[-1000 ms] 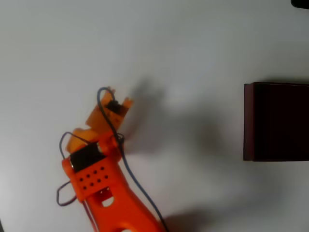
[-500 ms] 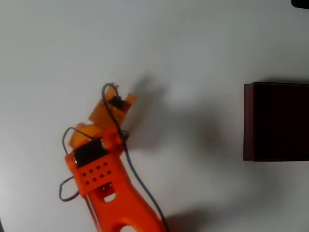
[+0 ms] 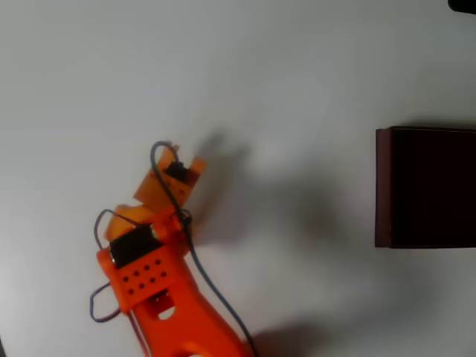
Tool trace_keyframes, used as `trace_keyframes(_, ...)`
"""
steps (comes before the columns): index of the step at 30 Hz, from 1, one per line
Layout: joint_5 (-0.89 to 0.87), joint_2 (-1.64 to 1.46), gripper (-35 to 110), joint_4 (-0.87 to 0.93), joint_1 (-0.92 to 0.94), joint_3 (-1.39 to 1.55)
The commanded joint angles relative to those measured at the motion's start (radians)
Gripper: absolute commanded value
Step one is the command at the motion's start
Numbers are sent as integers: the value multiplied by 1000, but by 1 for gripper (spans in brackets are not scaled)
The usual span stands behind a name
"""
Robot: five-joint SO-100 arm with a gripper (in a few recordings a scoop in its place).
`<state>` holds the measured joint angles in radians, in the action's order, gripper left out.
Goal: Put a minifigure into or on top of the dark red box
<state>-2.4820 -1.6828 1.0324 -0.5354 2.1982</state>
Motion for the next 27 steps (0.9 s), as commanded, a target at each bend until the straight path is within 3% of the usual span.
trace_keyframes(1,5,-48,22,-2,-2,11)
trace_keyframes(27,43,-75,17,-40,12,64)
